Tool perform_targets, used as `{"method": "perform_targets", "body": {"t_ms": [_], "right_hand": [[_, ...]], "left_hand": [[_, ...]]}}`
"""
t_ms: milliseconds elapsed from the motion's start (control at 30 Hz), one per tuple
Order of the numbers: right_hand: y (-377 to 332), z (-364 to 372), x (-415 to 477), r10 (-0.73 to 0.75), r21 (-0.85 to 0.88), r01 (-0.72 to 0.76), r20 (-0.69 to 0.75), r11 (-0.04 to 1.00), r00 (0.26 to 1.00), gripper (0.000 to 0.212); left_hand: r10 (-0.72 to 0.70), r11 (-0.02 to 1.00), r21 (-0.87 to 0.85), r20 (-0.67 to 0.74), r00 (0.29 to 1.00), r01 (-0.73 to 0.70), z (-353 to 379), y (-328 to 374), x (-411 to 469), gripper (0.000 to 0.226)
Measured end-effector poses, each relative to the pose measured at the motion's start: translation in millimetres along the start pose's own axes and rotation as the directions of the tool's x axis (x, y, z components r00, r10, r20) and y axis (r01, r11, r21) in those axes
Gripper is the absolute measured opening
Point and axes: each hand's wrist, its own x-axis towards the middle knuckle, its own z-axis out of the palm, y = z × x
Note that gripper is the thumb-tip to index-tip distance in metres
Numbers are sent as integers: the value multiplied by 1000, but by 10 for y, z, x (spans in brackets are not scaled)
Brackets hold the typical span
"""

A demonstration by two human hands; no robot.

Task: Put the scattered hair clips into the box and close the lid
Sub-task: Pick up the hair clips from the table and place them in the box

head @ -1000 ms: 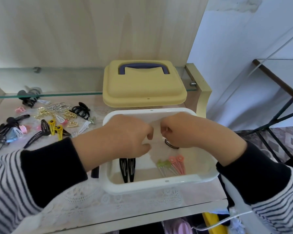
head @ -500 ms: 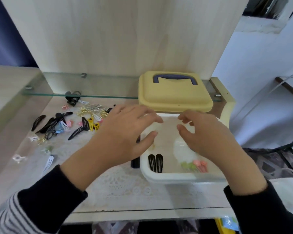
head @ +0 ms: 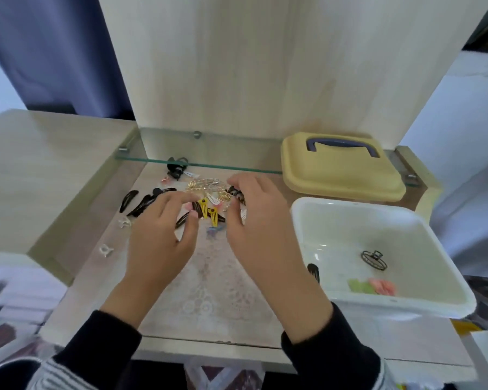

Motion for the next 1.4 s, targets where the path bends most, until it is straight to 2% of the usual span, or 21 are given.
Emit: {"method": "perform_targets", "body": {"t_ms": [200,367,467,567,733,933,1067,1167,1400], "right_hand": [[168,694,-157,51,-113,-48,28,992,998,27],[409,993,-226,126,-221,-109,62,969,990,35],[507,1061,-288,138,-254,-114,76,961,988,37],[542,1075,-292,149,-264,-127,65,956,987,35],[565,1109,-320,128,-304,-94,93,948,987,32],[595,1147,-331,124,-312,-86,104,946,987,25],[617,1170,-334,126,-321,-96,75,942,989,30],[636,1192,-338,110,-333,-78,79,940,991,26],[665,1204,-328,94,-306,-68,71,950,993,14]], "left_hand": [[-304,952,-11,94,948,306,249,-294,-263,26],[-237,958,193,122,964,211,398,-374,-266,35],[-260,906,374,123,958,198,436,-394,-194,32],[-249,870,458,84,965,184,480,-405,-147,28],[-236,857,487,76,969,171,512,-431,-167,30],[-283,853,463,24,959,240,487,-439,-183,20],[-303,837,478,-3,953,268,489,-432,-140,23],[-297,829,495,-4,955,260,513,-438,-65,26],[-382,820,474,38,923,320,625,-419,83,28]]}}
